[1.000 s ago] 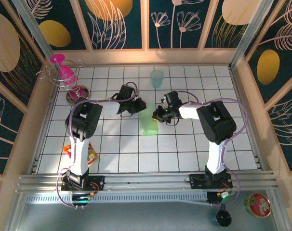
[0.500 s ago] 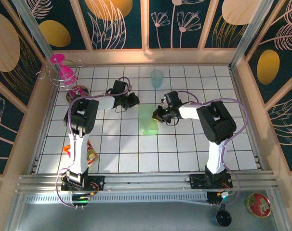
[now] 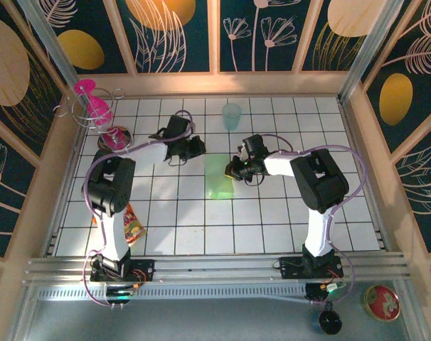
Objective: Fold a paper plane with a square sheet of paper (pick it up from the middle)
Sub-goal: First fold the square sheet of paper in half at the center of the table.
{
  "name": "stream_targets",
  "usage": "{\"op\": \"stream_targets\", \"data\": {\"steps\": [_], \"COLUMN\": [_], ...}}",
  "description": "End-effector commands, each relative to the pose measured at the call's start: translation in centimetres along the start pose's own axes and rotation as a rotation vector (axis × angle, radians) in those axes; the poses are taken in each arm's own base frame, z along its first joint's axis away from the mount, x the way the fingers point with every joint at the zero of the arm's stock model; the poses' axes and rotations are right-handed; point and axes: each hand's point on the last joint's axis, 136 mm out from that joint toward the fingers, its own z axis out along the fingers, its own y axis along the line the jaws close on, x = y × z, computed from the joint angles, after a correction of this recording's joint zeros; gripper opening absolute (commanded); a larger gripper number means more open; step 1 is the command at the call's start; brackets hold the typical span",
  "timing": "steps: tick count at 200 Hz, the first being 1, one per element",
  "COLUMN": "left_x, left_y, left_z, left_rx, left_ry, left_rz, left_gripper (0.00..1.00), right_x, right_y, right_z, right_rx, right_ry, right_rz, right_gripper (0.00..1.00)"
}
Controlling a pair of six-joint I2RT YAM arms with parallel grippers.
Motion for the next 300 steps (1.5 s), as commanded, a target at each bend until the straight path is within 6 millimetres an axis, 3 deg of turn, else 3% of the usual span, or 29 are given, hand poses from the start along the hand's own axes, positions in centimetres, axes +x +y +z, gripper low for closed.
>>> {"op": "stream_targets", "data": {"steps": [1, 27, 46, 118, 169, 187, 222, 235, 256, 279, 300], "left_x": [5.0, 8.2, 9.0, 7.5, 10.9, 12.1, 11.8, 11.2, 9.7, 7.6, 7.0], "left_y": [-0.9, -1.2, -1.0, -0.3, 2.8, 4.9, 10.1, 10.6, 9.6, 5.5, 1.9], "left_z": [0.5, 0.9, 1.3, 3.6, 3.3, 2.8, 0.4, -0.6, -1.9, -2.7, -2.5], "left_rx": [0.084, 0.114, 0.099, 0.041, -0.025, -0.083, -0.210, -0.211, -0.201, -0.060, 0.034], "left_ry": [0.108, 0.182, 0.210, 0.199, 0.280, 0.309, 0.270, 0.245, 0.204, 0.143, 0.116], "left_rz": [-0.075, -0.084, -0.069, -0.048, -0.051, -0.040, -0.102, -0.118, -0.101, -0.107, -0.090], "left_gripper": [0.10, 0.09, 0.09, 0.08, 0.08, 0.08, 0.08, 0.08, 0.08, 0.08, 0.08], "right_x": [7.5, 7.7, 7.7, 7.6, 7.7, 7.8, 7.9, 8.0, 7.9, 8.0, 8.0], "right_y": [-13.3, -13.4, -13.5, -13.4, -13.6, -13.7, -14.0, -14.0, -14.0, -14.1, -14.1], "right_z": [1.4, 1.4, 1.5, 1.4, 1.4, 1.4, 1.4, 1.4, 1.4, 1.3, 1.4], "right_rx": [0.441, 0.441, 0.440, 0.439, 0.444, 0.447, 0.450, 0.452, 0.451, 0.453, 0.453], "right_ry": [0.176, 0.183, 0.182, 0.173, 0.176, 0.179, 0.180, 0.181, 0.178, 0.180, 0.180], "right_rz": [0.165, 0.166, 0.167, 0.165, 0.166, 0.168, 0.171, 0.172, 0.170, 0.172, 0.172], "right_gripper": [0.07, 0.07, 0.07, 0.07, 0.07, 0.07, 0.07, 0.07, 0.07, 0.07, 0.07]}}
